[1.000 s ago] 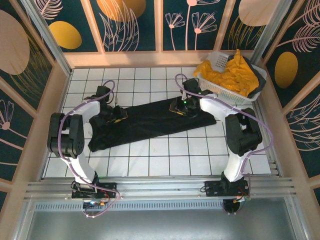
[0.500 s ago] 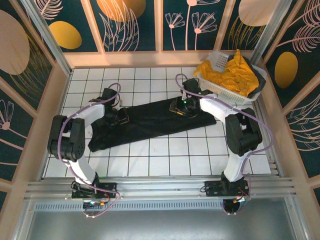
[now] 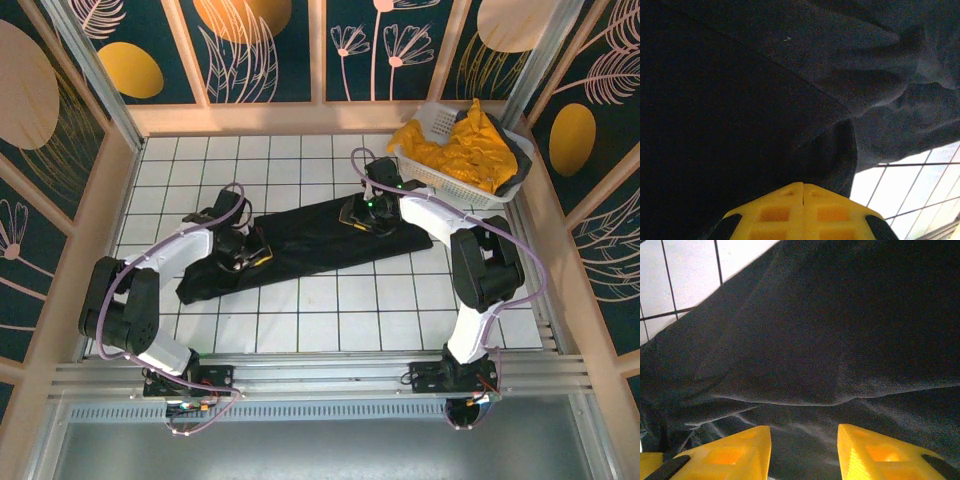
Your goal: Fold and stack the t-shirts
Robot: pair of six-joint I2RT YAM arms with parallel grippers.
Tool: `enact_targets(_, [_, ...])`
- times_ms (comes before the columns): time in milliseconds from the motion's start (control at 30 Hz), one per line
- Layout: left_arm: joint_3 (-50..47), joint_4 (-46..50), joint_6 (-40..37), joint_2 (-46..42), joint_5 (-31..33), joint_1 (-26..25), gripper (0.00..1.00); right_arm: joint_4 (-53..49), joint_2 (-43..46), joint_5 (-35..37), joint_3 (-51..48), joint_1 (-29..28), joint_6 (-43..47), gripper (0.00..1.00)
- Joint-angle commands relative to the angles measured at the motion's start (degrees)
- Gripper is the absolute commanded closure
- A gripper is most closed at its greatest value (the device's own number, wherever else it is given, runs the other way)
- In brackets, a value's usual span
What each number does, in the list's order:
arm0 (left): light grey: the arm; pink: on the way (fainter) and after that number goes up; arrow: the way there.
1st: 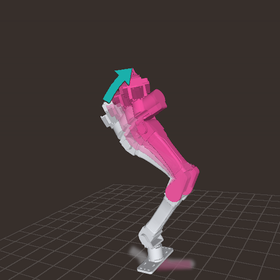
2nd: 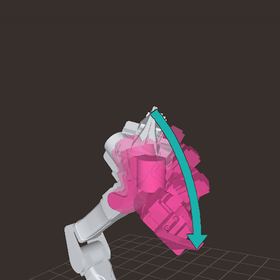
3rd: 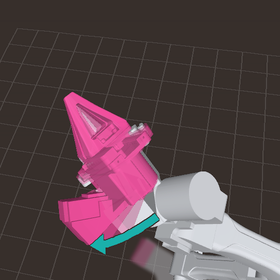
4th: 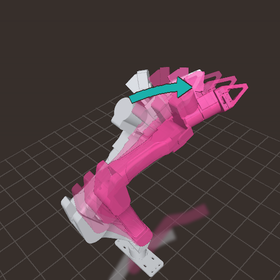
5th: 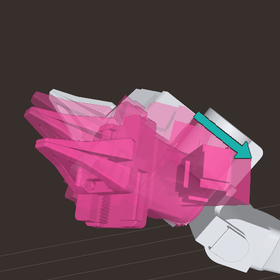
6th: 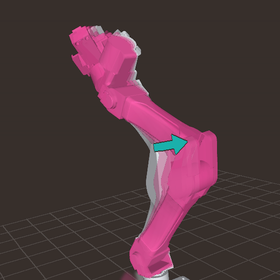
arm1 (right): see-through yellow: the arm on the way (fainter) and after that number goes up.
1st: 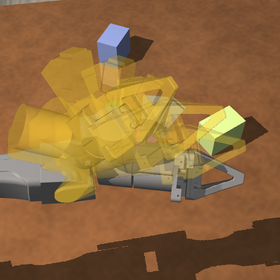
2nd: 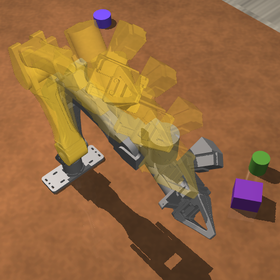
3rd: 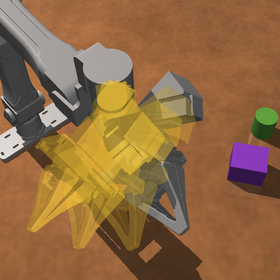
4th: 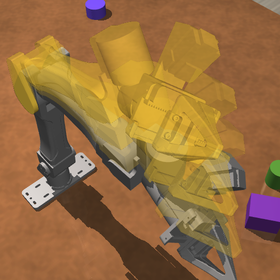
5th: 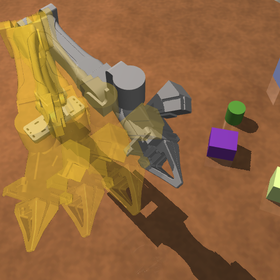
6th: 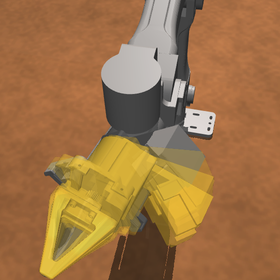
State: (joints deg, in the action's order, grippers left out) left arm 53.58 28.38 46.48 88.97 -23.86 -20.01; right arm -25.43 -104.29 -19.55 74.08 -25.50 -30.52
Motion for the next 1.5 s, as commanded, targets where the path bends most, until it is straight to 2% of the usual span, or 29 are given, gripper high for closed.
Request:
enact_targets(0, [-1.1,-1.7,6.5,-0.2,-2.7,-2.8,1.00,0.4,1.1,0.2,-1.3,0.2,-0.3,0.60])
enact_targets(100, [-0.9,-1.9,9.3,0.9,-0.6,-4.7,0.97,0.6,1.3,0.2,-1.9,0.2,-0.4,0.60])
enact_targets(300, [0.4,2.3,8.6,2.8,3.5,-6.4,0.62,0.9,1.7,-0.2,-3.0,0.3,-0.7,0.60])
enact_targets(400, [0.9,2.1,8.0,0.3,3.8,-6.5,0.57,0.9,2.0,0.1,-3.4,0.2,-0.8,0.60])
enact_targets(433, [1.3,2.7,7.4,-0.6,4.5,-6.4,0.56,0.9,2.1,0.2,-3.4,0.3,-0.9,0.60])
enact_targets(567, [5.2,12.5,4.3,-4.2,14.6,-4.8,0.56,1.1,2.0,0.4,-3.5,0.2,-0.9,0.60])
enact_targets(667, [1.7,13.7,4.0,-8.3,16.2,2.7,0.60,1.4,1.6,0.0,-3.2,-0.2,-0.9,0.60])
enact_targets(800, [-3.3,8.6,0.6,-11.3,14.2,14.7,0.59,2.1,0.6,-0.4,-2.2,-1.2,-0.4,0.59])
enact_targets(933, [-2.3,4.8,-2.9,-6.8,14.0,20.4,0.58,2.4,-0.6,-0.3,-1.3,-1.6,-0.3,0.59])
enact_targets(1200, [-0.8,1.7,-6.7,2.0,20.3,26.2,0.62,1.2,-5.2,4.0,2.0,-0.5,0.2,0.60])
enact_targets(1367, [-0.1,2.5,-9.1,6.6,27.5,27.2,0.73,-0.6,-9.3,7.6,3.9,0.4,-0.4,0.62])
enact_targets(1467, [-1.9,0.1,-8.6,5.1,24.7,27.6,0.79,-1.1,-11.2,7.9,4.6,0.7,-0.4,0.63])
